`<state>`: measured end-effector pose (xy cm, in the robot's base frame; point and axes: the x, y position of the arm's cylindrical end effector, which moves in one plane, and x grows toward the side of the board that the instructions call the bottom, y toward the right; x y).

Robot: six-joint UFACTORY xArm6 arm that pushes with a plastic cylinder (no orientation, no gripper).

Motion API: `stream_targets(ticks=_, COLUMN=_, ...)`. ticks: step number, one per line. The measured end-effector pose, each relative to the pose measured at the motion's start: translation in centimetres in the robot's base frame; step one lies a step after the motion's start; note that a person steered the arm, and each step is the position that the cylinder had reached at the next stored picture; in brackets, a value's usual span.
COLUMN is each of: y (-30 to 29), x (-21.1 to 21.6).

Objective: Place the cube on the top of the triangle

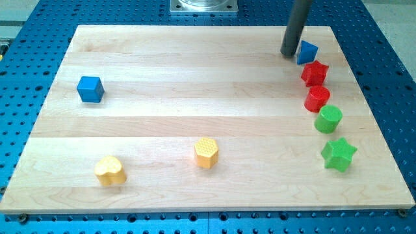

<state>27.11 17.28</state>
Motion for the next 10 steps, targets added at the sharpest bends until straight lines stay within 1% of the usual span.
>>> stream_targets(ticks=1, y=0.8, x=0.5)
stream_targets(ticks=2, y=1.9, x=2.5)
stream_targets(ticks=3, y=1.9, x=4.9)
stream_targets(ticks=4, y=0.1, x=5.4)
stream_targets(ticks=5, y=-5.9, x=1.7)
stream_targets(ticks=6, y=-4.2, x=-1.9)
stream_targets(ticks=7, y=-10.2, x=0.2)
stream_targets(ticks=8, y=-24.5, x=3.2)
stream_targets(ticks=9, y=-37.3, x=5.1)
stream_targets(ticks=10, y=-46.1, x=9.5)
